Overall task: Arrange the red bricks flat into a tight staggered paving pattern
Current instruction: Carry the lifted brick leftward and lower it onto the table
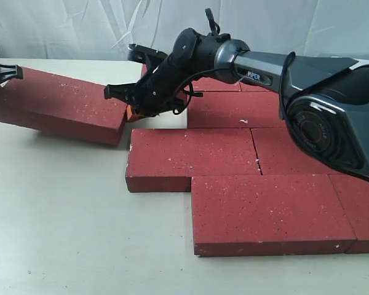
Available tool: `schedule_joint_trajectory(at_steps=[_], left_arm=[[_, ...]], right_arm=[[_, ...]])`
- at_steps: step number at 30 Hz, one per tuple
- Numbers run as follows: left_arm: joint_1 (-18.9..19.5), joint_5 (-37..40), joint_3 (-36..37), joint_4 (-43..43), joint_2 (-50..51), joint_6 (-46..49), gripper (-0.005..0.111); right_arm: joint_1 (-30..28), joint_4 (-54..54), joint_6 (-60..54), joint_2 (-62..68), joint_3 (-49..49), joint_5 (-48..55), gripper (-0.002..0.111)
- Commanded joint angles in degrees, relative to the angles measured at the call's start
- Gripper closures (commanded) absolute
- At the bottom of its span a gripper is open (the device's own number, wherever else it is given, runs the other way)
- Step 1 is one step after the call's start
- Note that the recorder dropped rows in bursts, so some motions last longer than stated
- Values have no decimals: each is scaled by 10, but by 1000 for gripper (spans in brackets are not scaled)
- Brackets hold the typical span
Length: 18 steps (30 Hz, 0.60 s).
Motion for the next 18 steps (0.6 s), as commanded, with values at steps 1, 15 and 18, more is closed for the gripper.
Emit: schedule_joint_trajectory(at_steps=[1,15,18], left_arm=[[-12,16,4,-27,22,-4,107],[-12,6,4,-27,55,-5,107],[-12,6,4,-27,55,-5,107]], right_arm=[[12,51,-2,3,-9,-36,109],[12,28,-2,4,-9,-101,109],[12,20,-2,4,-9,-105,109]])
